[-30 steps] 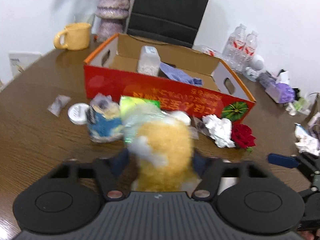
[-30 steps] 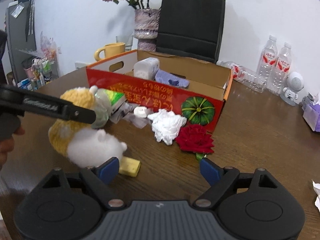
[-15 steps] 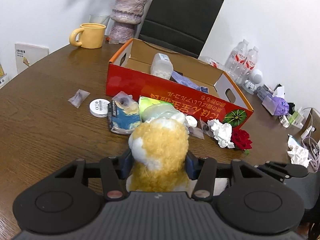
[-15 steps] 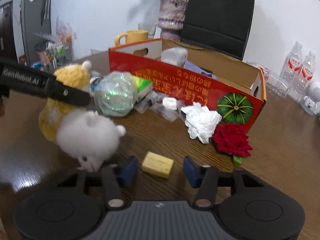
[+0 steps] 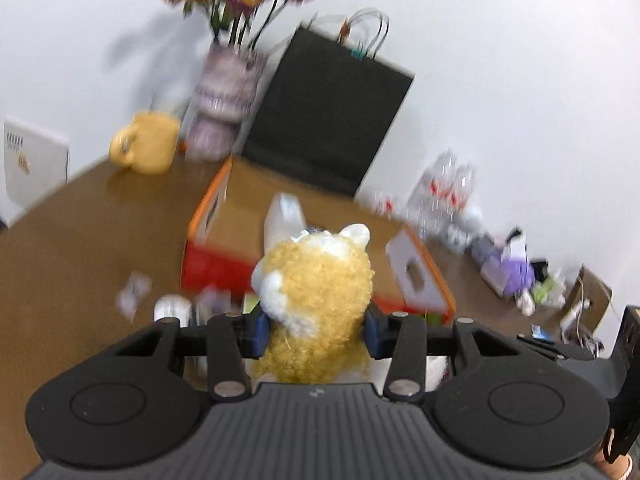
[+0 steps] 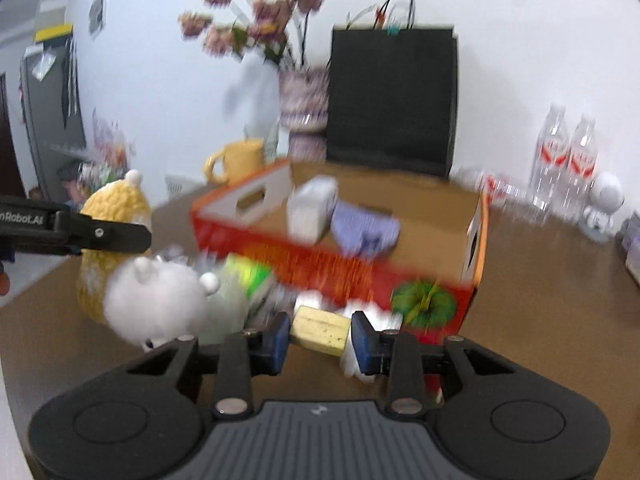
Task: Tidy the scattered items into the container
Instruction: 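Place the alpaca in the box with the left tool while the right tool drops the sponge in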
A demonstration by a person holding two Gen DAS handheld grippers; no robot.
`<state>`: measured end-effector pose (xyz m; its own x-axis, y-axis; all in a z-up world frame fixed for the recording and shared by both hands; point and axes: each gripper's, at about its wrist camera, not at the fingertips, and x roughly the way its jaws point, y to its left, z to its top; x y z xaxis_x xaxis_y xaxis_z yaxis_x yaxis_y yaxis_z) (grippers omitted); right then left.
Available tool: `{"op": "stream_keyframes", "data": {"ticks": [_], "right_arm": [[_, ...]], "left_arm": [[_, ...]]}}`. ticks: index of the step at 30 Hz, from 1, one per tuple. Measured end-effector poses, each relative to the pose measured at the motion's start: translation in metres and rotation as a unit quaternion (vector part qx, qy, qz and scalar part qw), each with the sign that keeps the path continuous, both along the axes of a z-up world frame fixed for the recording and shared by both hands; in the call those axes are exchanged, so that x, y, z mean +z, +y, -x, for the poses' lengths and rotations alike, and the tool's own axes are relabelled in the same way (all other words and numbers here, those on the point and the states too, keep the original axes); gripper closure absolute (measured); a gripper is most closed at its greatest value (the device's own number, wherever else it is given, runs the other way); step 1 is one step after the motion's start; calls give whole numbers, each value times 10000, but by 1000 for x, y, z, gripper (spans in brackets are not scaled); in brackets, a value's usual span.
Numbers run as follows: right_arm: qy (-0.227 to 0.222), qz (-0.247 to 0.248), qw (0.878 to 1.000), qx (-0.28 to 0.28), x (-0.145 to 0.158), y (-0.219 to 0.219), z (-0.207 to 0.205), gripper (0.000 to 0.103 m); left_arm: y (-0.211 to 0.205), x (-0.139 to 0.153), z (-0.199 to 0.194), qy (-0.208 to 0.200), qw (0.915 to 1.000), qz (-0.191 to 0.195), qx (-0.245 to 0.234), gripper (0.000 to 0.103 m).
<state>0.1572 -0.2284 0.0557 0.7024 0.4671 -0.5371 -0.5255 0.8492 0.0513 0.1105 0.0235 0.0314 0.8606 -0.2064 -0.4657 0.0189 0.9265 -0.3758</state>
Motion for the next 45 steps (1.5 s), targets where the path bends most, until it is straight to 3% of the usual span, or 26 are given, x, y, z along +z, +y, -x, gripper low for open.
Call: {"op": "stream_keyframes", "data": {"ticks": [3,6,12,15,20,31,35,37,40,42,45], "right_arm": [[-204,-135,9995,-174,19,2,-25,71],[-246,-158,9989,-375,26,9,-60,71],[167,-11,9970,-751,4,23,-132,71],[328,39,9962,-806,-12,27,-154,71],[445,168,9956,-806,-30,32,-168,71],[854,457,9932,-639,-45,44,-182,70],[986,577,9912,-670,-49,47,-185,69],[1010,566,9909,-686,-49,47,-185,55],[956,430,9919,-721,-44,44,-180,43],[820,354,9933,-736,-36,42,-174,33],[611,274,9953,-700,-25,41,-162,21]], "left_arm": [[4,16,-33,-211,9997,-106,84,59],[6,18,-78,-122,9996,-155,181,58],[9,-17,-156,540,9982,-172,199,58],[11,-38,-175,767,9969,-119,114,58],[10,-59,-189,925,9955,-206,35,58],[9,-74,-199,1188,9918,-475,1,55],[8,-73,-200,1204,9912,-541,-24,47],[7,-71,-200,1202,9912,-558,-82,40],[4,-64,-194,1132,9920,-539,-176,27],[1,-57,-187,1010,9922,-716,-137,13],[-2,-45,-173,788,9918,-1004,-53,6]]}}
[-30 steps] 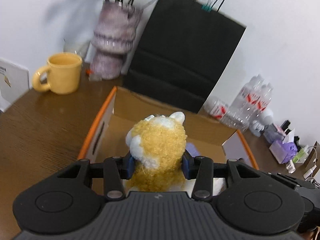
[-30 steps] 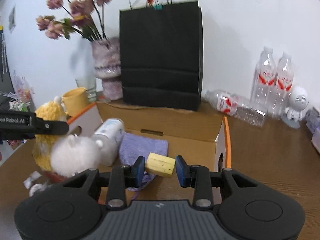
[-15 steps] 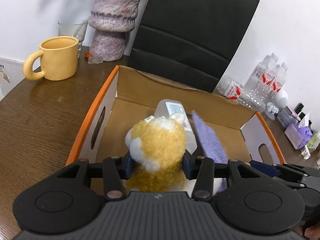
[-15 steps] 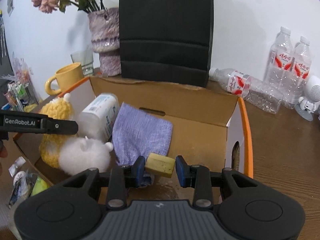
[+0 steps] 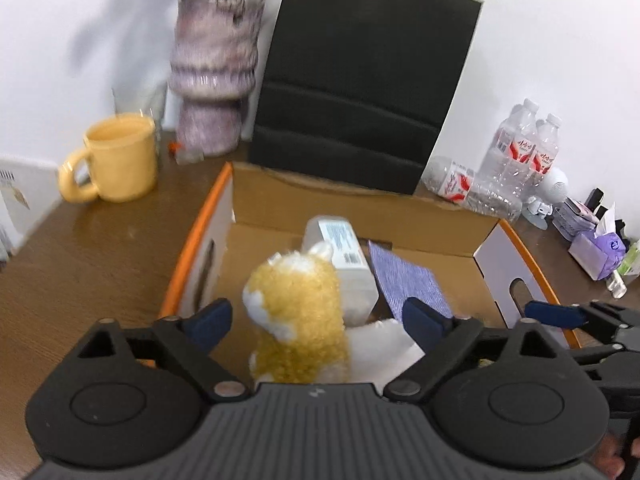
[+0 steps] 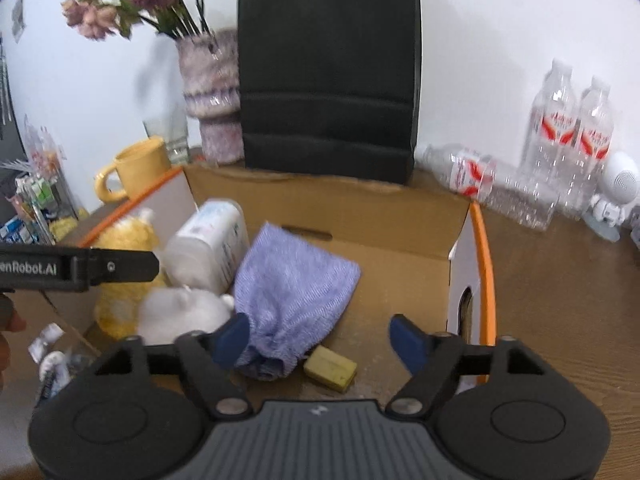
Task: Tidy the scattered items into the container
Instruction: 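Place the alpaca in the box with the left tool while the right tool drops the sponge in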
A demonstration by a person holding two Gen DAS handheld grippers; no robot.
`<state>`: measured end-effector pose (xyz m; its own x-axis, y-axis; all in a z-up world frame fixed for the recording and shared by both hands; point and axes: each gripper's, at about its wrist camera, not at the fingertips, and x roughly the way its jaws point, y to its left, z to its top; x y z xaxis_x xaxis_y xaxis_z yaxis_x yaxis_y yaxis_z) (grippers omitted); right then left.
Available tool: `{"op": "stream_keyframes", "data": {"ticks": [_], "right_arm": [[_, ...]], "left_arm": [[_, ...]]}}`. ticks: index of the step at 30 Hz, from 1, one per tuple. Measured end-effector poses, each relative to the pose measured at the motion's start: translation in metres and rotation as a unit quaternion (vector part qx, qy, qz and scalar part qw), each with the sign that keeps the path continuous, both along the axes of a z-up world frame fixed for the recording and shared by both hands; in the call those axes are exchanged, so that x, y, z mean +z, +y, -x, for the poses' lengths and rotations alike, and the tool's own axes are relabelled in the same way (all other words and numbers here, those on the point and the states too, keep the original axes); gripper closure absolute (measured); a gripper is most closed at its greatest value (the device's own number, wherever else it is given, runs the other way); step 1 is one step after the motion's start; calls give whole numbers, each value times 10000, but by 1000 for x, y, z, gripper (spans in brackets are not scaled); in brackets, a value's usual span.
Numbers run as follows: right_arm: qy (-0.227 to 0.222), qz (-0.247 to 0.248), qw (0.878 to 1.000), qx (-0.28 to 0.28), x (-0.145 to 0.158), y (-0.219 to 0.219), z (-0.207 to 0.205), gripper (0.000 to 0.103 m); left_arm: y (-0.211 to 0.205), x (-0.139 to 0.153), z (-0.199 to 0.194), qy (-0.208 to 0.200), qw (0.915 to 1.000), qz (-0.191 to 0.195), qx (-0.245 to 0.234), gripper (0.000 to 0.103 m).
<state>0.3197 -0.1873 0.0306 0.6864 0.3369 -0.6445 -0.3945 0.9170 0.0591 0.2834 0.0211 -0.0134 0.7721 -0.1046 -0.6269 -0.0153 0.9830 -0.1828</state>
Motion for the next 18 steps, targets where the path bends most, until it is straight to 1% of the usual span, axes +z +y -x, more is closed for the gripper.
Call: {"op": "stream_keyframes", "data": {"ticks": [1,2,3,5,8,10,11,18], "right_arm": [[-49,6,10000,5,3,0,4,18],[-94,25,10000,7,6,0,8,17],[-134,43,9999,11,8,1,11,15],[-182,42,9998,5,13,1,19,12],[-196,-39,9998,8,20,-1,32,10],[-176,-102,9998,30,25,-3,41,5],[-183,-125,9997,43,27,-5,46,1],[-381,-73,9992,67,41,-15,85,1]], "left_arm": [[-1,5,5,-75,10000,-52,-10,4],[-1,10,10,-132,9999,-91,-6,1],[-1,13,15,-181,9998,-124,6,0],[-2,22,25,-269,9994,-210,34,0],[-2,31,42,-341,9987,-360,104,0],[-1,36,53,-408,9980,-454,134,0],[-1,39,58,-441,9978,-482,137,0],[6,48,95,-550,9968,-526,241,0]]}}
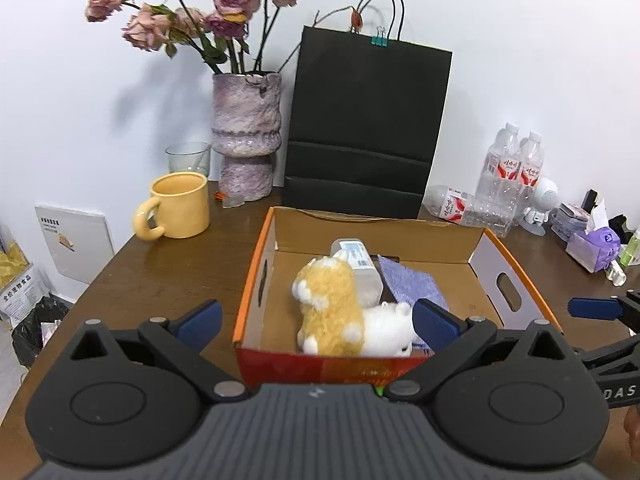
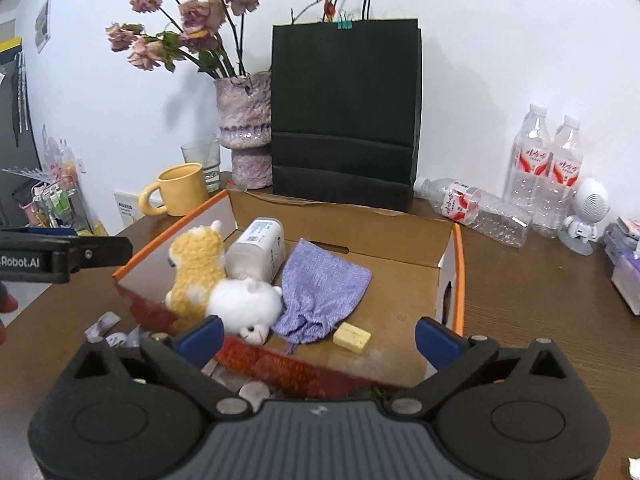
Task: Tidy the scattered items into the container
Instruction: 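Place the alpaca in the box with the left tool while the right tool drops the sponge in, then grasp the small clear packet with the left tool while the right tool grasps the red rose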
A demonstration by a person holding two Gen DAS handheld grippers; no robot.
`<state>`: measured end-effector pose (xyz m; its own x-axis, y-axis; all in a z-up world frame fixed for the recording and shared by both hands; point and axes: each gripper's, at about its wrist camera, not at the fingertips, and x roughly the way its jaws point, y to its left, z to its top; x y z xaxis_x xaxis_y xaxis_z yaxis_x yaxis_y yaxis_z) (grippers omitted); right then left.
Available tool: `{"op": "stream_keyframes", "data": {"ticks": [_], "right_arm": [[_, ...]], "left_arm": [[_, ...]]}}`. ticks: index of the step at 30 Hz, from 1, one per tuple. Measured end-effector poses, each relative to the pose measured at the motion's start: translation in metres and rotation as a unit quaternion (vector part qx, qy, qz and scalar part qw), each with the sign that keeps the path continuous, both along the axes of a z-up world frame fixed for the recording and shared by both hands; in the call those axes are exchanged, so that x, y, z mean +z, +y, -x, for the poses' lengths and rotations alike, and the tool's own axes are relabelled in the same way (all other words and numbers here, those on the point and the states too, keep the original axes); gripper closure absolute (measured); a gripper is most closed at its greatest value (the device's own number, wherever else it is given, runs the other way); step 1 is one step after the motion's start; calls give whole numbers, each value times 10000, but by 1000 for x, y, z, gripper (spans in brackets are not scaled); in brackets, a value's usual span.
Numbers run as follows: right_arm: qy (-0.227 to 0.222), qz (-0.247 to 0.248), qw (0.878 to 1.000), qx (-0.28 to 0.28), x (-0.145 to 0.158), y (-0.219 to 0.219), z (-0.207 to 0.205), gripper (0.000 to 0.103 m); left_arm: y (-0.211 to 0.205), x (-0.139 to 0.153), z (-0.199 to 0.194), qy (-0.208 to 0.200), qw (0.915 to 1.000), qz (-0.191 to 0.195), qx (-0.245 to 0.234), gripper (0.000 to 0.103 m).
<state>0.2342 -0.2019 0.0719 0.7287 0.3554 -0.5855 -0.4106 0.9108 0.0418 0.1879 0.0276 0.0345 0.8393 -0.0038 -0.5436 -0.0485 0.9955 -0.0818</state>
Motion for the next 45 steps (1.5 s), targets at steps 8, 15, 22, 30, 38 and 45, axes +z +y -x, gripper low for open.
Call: {"op": "stream_keyframes", "data": {"ticks": [8,15,22,30,38,45], "right_arm": [[-84,154,9998,15,-1,-14,37,0],[153,265,9995,-99,-21,-29,54,0],[322,420,9983,-240,-44,-39,60,1],[297,588,9971,-378,-61,-47,65,2],[288,478,9974,-465,-65,-49,60,9],[297,528,9965,-574,-73,-47,45,25]], "left_arm": [[9,-3,39,-3,9999,-82,125,0],[22,-17,66,94,9993,-134,324,0],[42,-46,85,408,9974,-147,584,0],[65,-69,94,581,9943,-78,892,0],[68,-74,80,507,9935,-232,993,0],[71,-82,49,480,9900,-448,1250,2]]}}
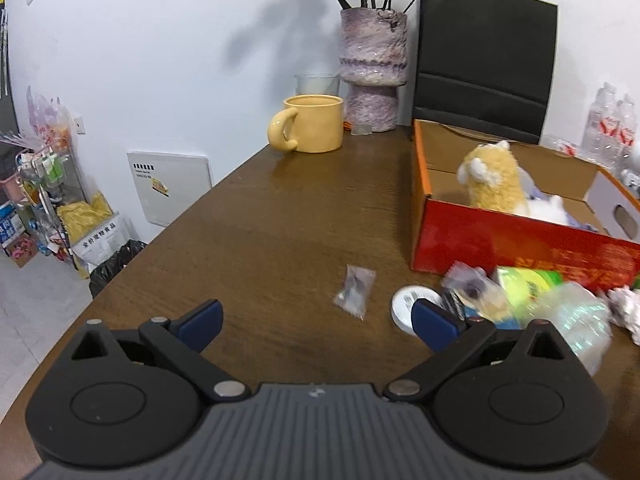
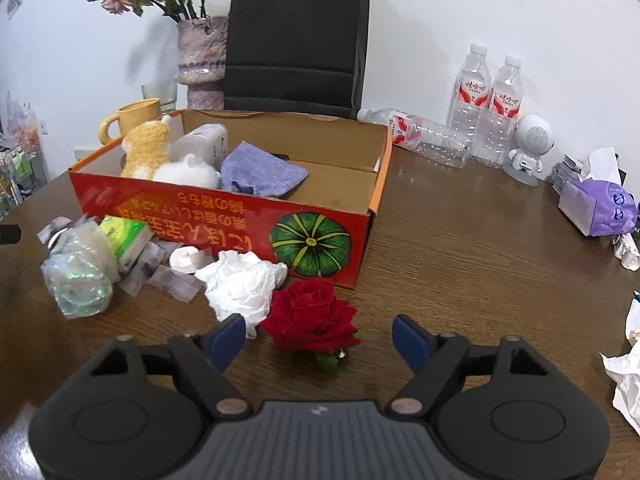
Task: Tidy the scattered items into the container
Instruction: 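Grasp the small clear packet with the left tool while the right tool grasps the red rose, then drop the packet into the box with the left tool while the right tool drops the rose in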
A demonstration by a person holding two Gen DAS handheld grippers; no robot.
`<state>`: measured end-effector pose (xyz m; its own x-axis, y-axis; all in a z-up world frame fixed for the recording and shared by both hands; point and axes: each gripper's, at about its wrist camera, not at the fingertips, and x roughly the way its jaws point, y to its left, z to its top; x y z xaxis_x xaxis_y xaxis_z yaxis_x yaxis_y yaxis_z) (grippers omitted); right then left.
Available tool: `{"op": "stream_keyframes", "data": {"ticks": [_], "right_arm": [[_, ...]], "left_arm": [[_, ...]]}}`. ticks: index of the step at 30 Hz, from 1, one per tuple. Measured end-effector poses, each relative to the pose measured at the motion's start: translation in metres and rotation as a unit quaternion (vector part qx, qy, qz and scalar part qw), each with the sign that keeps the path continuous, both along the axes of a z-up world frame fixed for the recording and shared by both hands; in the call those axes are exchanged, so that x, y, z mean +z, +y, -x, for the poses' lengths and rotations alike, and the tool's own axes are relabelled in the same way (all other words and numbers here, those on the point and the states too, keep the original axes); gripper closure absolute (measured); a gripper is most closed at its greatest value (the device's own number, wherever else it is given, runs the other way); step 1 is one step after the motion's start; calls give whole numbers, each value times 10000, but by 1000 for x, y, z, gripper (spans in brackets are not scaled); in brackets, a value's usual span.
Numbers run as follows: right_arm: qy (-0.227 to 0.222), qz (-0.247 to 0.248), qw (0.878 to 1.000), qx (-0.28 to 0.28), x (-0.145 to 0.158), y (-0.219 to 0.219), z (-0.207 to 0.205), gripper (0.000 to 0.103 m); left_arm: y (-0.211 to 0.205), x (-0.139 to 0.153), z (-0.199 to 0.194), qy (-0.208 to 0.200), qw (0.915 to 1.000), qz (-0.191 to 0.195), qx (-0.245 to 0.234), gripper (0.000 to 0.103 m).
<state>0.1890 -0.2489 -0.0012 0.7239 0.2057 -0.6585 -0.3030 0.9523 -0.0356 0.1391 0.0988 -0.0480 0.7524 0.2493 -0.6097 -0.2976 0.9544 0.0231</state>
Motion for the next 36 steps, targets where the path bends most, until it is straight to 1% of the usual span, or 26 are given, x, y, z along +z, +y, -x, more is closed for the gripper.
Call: {"op": "stream_keyframes", "data": {"ticks": [2,4,5,6,7,9,10,11,12,13,14,15,16,17,18,22,26,31,36], "right_arm": [[10,-34,10000,-4,-2,0,-3,28],[9,-68,10000,-39,-3,-1,-6,34],[6,-98,9999,-78,-4,-2,-8,36],[14,-139,9998,-115,-4,-3,-10,42],[42,-200,9997,-143,-5,-5,-12,45],[112,-311,9993,-157,-7,-7,-15,47],[130,-326,9993,-151,-8,-6,-17,47],[145,-312,9993,-151,-10,-6,-18,47],[160,-291,9993,-145,-11,-5,-19,47],[176,-278,9994,-133,-13,-4,-20,48],[202,-271,9994,-118,-14,-4,-21,48],[232,-271,9993,-102,-16,-3,-22,53],[259,-277,9992,-90,-18,-3,-22,55],[268,-293,9992,-84,-20,-3,-22,58],[261,-314,9991,-78,-21,-3,-22,60],[178,-440,9989,-27,-18,-6,-15,66],[14,-462,9989,-39,-11,-10,-5,67],[-213,-652,9976,-42,5,-18,6,68],[-697,-754,9946,111,34,-17,15,68]], "left_arm": [[2,-4,-11,66,10000,-16,18,4],[2,-7,-21,145,9999,-53,-15,17],[2,-8,-26,178,9998,-97,-40,26],[1,-10,-32,199,9997,-132,-65,28],[1,-12,-35,214,9996,-156,-70,28],[0,-16,-42,266,9994,-210,-95,34],[0,-18,-46,298,9993,-198,-121,35],[0,-20,-49,332,9992,-158,-155,36],[0,-23,-51,373,9990,-105,-204,41],[0,-24,-51,335,9991,-74,-230,43],[0,-25,-51,312,9991,-63,-263,49],[-1,-25,-51,294,9991,-32,-320,58],[-1,-24,-50,272,9989,20,-376,65],[-2,-24,-50,255,9988,53,-404,80],[-3,-24,-49,247,9989,53,-406,84],[-3,-22,-38,145,9990,158,-386,85],[-5,-12,-19,-71,9987,244,-433,85],[-14,16,6,-498,9962,286,-660,85],[-29,51,18,-947,9902,260,-990,85]]}}
